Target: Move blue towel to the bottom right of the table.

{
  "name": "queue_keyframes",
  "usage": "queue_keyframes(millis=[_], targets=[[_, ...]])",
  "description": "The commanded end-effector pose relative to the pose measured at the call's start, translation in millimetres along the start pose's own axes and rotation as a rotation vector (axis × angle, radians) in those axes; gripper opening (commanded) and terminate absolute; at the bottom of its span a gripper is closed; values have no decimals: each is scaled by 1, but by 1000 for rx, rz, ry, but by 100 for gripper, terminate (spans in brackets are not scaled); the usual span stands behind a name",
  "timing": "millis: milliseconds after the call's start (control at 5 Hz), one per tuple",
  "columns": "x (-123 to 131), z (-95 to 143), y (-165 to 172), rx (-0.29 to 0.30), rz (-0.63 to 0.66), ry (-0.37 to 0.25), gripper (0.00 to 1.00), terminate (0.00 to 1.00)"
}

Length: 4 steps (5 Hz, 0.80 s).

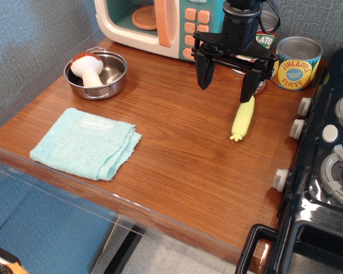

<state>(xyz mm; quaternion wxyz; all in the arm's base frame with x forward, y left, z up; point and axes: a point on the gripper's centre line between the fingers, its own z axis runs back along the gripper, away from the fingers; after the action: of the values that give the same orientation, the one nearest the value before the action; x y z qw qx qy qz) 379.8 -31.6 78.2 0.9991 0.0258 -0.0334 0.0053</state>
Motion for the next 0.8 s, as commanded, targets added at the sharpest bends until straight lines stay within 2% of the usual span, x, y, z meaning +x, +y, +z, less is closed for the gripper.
queue_keyframes(millis=[0,200,400,600], targets=[[0,0,0,0,0,0,100,0],[-13,5,14,40,31,-18,100,0],[-34,15,34,37,68,-56,100,0],[-69,12,68,35,110,-72,100,0]])
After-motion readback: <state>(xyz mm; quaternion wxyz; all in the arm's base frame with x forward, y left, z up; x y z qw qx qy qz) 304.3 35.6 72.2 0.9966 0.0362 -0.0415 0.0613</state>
